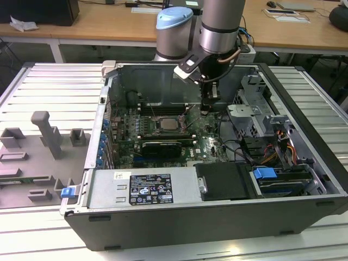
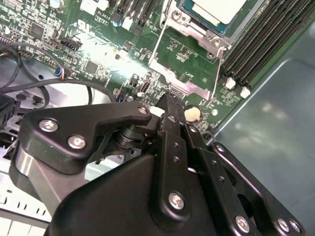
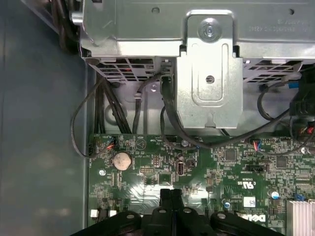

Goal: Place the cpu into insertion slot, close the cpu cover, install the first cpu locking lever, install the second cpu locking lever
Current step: 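Close the cpu cover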

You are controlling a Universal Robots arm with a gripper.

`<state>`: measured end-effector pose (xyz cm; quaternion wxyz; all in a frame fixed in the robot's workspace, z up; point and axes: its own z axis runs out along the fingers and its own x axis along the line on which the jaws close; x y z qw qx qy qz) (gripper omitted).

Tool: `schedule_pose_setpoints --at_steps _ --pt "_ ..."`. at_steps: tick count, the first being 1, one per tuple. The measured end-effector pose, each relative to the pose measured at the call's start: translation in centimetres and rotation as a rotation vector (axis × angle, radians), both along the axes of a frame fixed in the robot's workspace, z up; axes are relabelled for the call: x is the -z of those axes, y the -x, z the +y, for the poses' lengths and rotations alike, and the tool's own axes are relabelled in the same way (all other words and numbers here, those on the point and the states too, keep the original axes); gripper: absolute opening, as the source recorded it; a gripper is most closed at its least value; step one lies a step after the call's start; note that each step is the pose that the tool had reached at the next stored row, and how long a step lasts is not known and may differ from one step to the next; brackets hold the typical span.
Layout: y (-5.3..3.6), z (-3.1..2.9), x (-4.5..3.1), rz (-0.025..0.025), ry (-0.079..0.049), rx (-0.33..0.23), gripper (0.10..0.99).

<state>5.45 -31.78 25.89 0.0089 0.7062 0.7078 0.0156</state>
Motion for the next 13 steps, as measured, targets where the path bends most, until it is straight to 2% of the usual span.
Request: schedule_pose_setpoints --at_steps 3,13 --pt "0.01 0.01 0.68 0.0042 0.0 0.0 0.106" --pt "1.24 0.01 0.84 0.0045 0.0 0.0 0.106"
